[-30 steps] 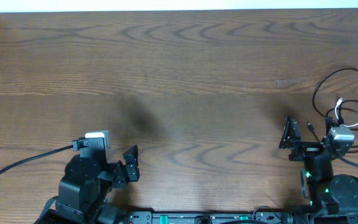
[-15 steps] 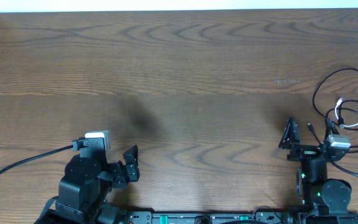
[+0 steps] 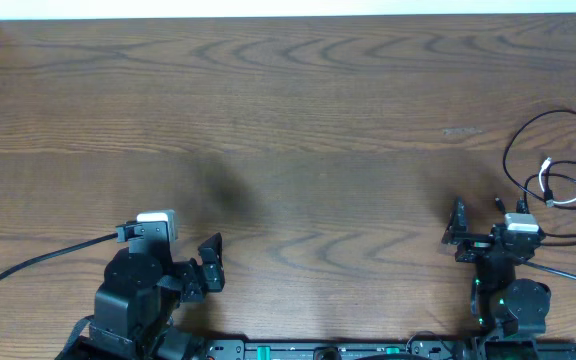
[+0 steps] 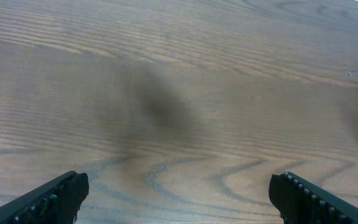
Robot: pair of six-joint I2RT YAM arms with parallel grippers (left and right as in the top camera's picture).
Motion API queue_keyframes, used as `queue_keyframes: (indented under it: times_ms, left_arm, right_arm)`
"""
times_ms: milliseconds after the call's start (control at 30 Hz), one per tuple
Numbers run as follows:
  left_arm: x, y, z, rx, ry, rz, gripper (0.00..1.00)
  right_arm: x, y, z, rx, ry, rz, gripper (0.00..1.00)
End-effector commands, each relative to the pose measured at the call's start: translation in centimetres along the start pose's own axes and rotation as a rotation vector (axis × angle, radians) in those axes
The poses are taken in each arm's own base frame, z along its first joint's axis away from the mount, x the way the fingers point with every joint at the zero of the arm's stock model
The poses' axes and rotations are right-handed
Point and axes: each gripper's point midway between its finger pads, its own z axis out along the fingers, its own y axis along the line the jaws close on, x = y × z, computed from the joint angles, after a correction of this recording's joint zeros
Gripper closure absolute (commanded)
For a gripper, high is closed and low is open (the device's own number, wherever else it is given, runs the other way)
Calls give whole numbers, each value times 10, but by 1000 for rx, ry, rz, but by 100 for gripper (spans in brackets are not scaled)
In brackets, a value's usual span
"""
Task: Untangle cables
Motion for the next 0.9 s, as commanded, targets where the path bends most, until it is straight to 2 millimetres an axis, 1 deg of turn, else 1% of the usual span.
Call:
queue_keyframes:
  times_ms: [0, 233, 333, 867]
  left_arm:
    - [1, 2, 1, -10, -3, 1, 2]
    - [1, 2, 1, -10, -3, 1, 2]
    - [1, 2, 1, -10, -3, 1, 2]
    - [1, 2, 1, -10, -3, 1, 2]
  right_arm:
    - [1, -3, 0, 14, 1, -70, 1]
    - [1, -1, 0, -2, 2, -70, 1]
    - [1, 5, 0, -33, 2, -69, 1]
    - [1, 4, 0, -30, 2, -70, 1]
